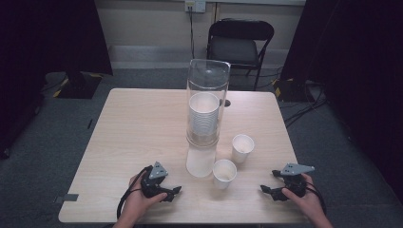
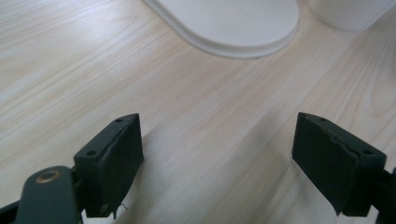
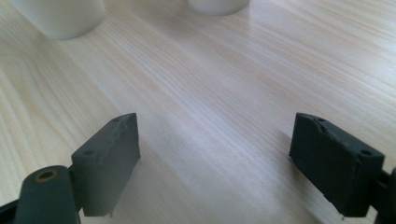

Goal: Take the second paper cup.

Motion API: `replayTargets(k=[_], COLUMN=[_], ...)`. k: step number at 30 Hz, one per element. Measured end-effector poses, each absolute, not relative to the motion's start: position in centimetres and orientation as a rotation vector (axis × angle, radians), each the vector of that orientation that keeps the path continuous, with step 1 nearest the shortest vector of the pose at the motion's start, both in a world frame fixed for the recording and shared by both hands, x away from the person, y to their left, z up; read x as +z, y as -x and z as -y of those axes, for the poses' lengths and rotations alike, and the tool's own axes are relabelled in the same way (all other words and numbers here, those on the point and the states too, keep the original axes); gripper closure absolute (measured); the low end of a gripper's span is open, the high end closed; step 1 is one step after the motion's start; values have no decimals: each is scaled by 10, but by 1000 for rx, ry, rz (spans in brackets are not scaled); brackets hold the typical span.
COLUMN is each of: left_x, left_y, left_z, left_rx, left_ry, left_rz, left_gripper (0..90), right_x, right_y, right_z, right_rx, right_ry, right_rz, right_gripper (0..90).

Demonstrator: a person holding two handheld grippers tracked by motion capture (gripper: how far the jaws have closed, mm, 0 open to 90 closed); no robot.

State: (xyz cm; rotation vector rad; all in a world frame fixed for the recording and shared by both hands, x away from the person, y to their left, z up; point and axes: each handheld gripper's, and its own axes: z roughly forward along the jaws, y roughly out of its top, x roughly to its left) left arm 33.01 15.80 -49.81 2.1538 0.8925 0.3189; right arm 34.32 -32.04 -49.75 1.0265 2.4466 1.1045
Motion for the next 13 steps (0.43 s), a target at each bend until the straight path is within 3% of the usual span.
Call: replayTargets(k=[13], left_x=[-501], left_y=[-325], left_z=[-166], left_rx=[364], left_ry=[-2187], left_rz=[-822], left_gripper=[147], right_x=[-500], right_y=[-342], right_z=[322], right_rx=[1063], right_ry=[-958], right_rz=[-2451], right_gripper=[137])
